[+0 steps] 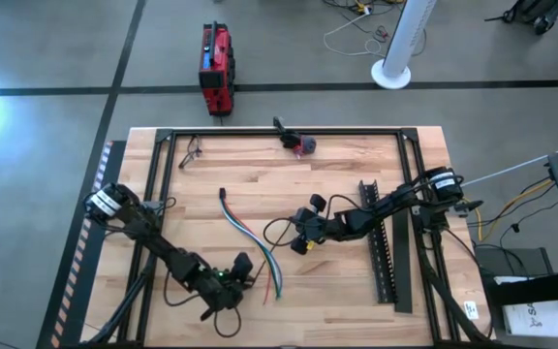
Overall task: Ziptie cables
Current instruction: Close the cables together using a zip tie
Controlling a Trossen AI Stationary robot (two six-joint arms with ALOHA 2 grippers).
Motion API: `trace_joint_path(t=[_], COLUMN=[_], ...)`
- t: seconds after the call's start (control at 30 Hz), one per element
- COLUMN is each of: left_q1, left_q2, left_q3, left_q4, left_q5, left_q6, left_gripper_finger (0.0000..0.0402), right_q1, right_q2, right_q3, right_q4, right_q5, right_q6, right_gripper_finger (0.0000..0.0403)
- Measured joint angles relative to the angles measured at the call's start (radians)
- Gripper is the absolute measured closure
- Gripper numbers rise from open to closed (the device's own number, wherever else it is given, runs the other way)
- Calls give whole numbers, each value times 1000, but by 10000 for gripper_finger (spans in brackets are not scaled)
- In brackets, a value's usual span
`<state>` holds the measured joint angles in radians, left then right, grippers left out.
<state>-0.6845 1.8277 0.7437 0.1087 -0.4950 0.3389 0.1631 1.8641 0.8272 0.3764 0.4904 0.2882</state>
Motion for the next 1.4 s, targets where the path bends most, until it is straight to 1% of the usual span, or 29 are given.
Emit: trace_joint_path(t=[0.2, 0.27, 0.37, 0.57, 0.67, 0.8, 1.03, 1.2, 1.3, 1.4], left_q1=[9, 9, -5, -40, -53, -61, -65, -48, -38, -28], left_q2=[1, -8, -23, -33, -35, -42, -43, -44, -44, -44], left_q3=[8, 22, 58, 130, 142, 143, 138, 106, 76, 43], left_q4=[28, 2, -90, -257, -307, -346, -283, -237, -167, -53], left_q5=[-9, -12, -21, -34, -32, 4, 21, 16, 18, 13], left_q6=[48, 53, 61, -28, -84, -127, -91, -79, -79, -48], left_gripper_finger=[286, 284, 281, 288, 293, 297, 289, 290, 294, 298], right_q1=[0, 0, 0, 0, 0, 0, 0, 0, 0, 0], right_q2=[0, 0, 0, 0, 0, 0, 0, 0, 0, 0], right_q3=[0, 0, 0, 0, 0, 0, 0, 0, 0, 0], right_q4=[3, 2, -3, -5, -5, -5, -5, -4, -4, -4], right_q5=[0, 0, 0, 0, 0, 0, 0, 0, 0, 0], right_q6=[0, 0, 0, -3, -3, -4, -4, -1, -1, -2], right_gripper_finger=[403, 403, 403, 403, 403, 403, 403, 403, 403, 403])
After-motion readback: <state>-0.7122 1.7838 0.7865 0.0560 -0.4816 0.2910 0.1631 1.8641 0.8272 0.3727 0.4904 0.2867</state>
